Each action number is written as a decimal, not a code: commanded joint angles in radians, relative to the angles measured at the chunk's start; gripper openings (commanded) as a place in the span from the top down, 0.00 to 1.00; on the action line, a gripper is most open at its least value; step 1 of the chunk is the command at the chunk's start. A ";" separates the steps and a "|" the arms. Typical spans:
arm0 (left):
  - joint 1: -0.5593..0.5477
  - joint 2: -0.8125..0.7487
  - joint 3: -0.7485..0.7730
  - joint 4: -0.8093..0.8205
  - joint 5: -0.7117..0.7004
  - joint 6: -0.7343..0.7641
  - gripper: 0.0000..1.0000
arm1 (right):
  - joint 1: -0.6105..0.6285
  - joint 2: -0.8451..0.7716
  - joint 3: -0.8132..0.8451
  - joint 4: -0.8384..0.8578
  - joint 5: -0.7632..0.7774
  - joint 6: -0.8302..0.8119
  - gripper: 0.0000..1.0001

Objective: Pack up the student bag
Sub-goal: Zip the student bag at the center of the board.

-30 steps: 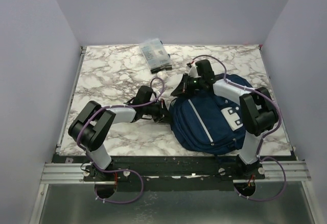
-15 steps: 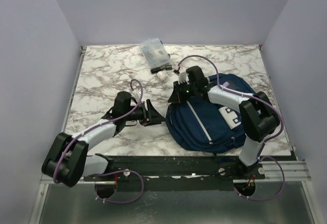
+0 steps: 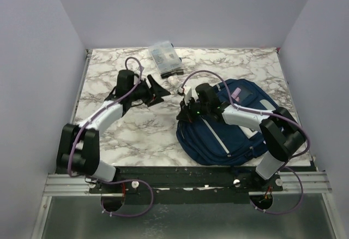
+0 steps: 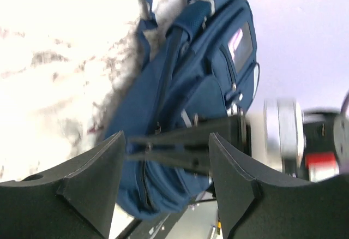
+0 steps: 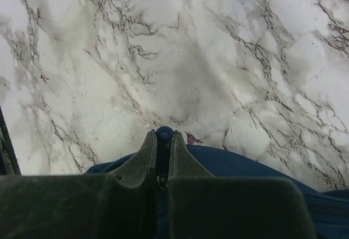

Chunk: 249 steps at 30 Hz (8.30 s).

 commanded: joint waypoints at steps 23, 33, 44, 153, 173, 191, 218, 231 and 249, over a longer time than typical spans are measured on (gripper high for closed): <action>-0.264 0.731 0.601 -0.153 0.239 0.239 0.66 | 0.037 -0.180 -0.143 0.127 0.018 -0.030 1.00; -0.238 0.813 0.864 -0.421 0.237 0.394 1.00 | 0.271 -0.217 -0.164 -0.078 0.077 -0.312 0.99; -0.181 0.850 1.045 -0.681 0.246 0.494 0.92 | 0.349 -0.423 -0.314 -0.101 0.144 -0.186 0.99; -0.095 0.273 0.196 -0.159 0.222 0.113 1.00 | 0.740 -0.478 -0.322 -0.434 1.232 1.232 0.62; -0.095 0.278 0.187 -0.153 0.235 0.112 1.00 | 0.821 -0.490 -0.316 -0.559 1.030 1.531 0.51; -0.098 0.236 0.134 -0.128 0.229 0.092 1.00 | 0.825 -0.369 -0.293 -0.512 1.473 1.573 0.63; -0.107 0.198 0.062 -0.076 0.237 0.062 1.00 | 0.821 -0.201 -0.295 -0.271 1.612 1.326 0.72; -0.069 0.098 0.176 -0.254 0.202 0.128 1.00 | 0.821 -0.314 -0.210 -0.506 1.448 1.165 1.00; 0.143 0.109 0.596 -0.655 0.149 0.317 1.00 | 0.820 -0.664 -0.269 -0.832 1.146 1.248 1.00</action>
